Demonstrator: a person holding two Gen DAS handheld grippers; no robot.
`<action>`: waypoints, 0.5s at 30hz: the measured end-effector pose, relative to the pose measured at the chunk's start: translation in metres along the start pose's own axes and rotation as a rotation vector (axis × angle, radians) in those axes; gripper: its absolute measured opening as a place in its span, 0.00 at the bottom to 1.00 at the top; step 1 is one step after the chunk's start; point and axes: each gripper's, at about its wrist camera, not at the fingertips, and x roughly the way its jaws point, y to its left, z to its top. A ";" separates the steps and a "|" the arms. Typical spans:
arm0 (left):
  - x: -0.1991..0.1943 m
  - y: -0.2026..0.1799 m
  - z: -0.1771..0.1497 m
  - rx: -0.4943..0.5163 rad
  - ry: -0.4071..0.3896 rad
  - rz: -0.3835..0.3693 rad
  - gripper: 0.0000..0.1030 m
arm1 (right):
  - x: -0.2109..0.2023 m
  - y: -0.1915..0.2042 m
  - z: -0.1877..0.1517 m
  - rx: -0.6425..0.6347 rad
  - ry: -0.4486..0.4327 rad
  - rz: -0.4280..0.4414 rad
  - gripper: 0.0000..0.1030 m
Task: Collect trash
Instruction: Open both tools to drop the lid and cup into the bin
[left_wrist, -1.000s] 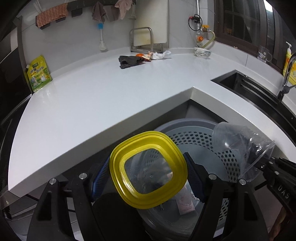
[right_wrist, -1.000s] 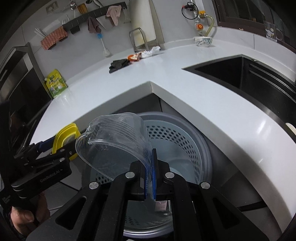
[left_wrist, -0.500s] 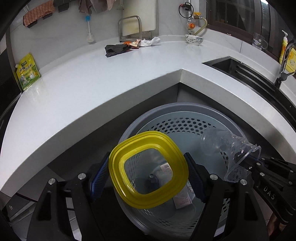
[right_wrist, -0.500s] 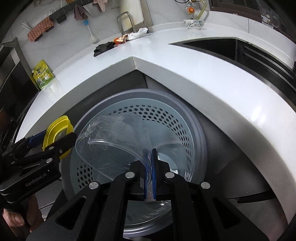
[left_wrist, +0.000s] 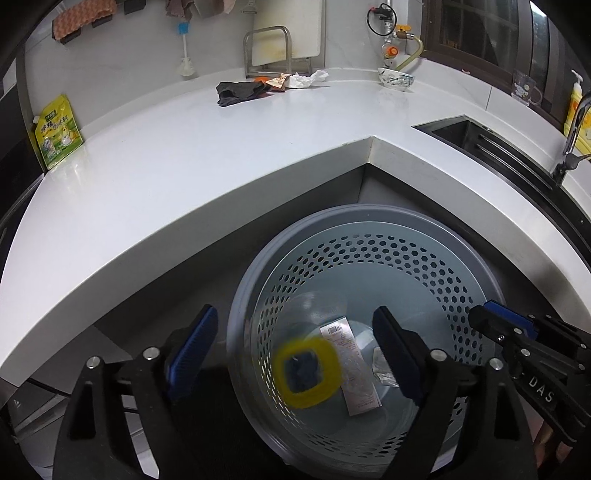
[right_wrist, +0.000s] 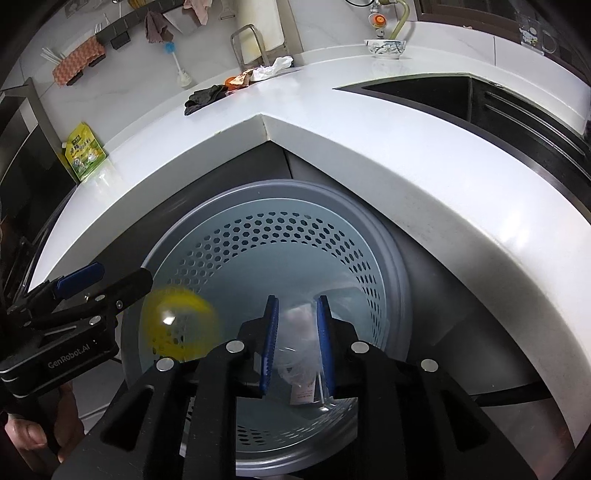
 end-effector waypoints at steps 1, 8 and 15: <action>0.000 0.000 0.000 -0.002 0.000 -0.002 0.85 | 0.000 0.000 0.000 0.000 -0.001 0.002 0.20; -0.001 0.001 0.000 -0.005 0.002 0.002 0.86 | -0.003 -0.001 0.000 0.009 -0.008 0.009 0.22; -0.002 0.001 -0.001 -0.005 0.001 -0.001 0.86 | -0.003 -0.002 -0.001 0.010 -0.009 0.014 0.24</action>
